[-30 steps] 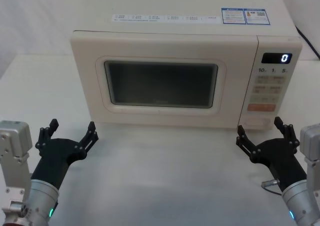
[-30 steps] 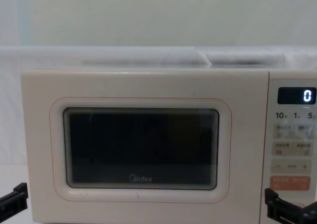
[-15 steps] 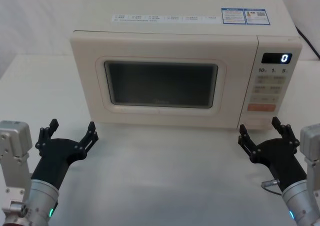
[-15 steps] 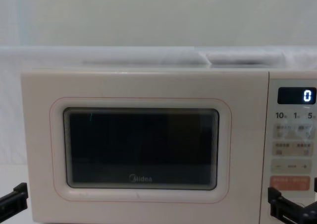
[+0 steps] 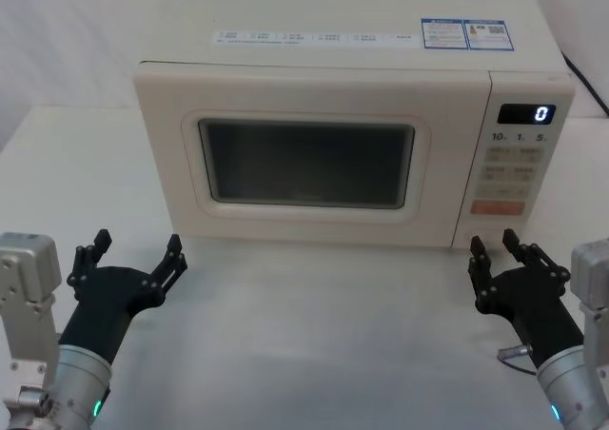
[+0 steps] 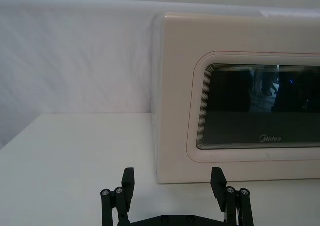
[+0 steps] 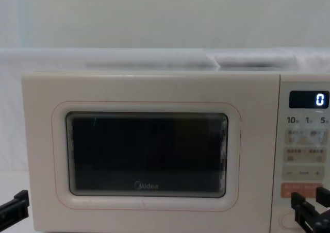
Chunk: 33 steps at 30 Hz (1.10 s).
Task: Press the button to open the microwave door with one hand; close the microwave door with the other hand.
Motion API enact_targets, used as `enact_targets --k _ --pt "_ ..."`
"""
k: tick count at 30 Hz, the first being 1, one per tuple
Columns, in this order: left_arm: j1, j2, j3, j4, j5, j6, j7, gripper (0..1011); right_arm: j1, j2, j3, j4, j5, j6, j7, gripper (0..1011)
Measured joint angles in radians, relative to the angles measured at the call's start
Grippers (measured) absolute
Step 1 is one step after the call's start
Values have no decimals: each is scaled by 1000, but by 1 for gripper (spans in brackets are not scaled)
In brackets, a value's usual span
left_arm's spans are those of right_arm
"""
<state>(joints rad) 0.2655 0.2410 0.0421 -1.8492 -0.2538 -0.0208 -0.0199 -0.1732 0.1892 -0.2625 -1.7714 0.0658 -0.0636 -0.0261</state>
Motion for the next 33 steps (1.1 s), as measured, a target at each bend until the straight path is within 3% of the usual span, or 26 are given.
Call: enact_targets --k 2,4,13,23,33 --pt "0 0 0 0 0 0 0 1001 0 0 0 0 0 0 0 385" --pt "0 0 0 0 0 0 0 1001 0 0 0 0 0 0 0 275" --pt "0 0 0 0 0 0 0 1001 0 0 0 0 0 0 0 11" --pt "0 0 0 0 0 0 0 1001 0 0 1 0 0 0 1 0" --pt "0 0 0 0 0 0 0 1001 -16 7 39 -8 -8 15 43 0"
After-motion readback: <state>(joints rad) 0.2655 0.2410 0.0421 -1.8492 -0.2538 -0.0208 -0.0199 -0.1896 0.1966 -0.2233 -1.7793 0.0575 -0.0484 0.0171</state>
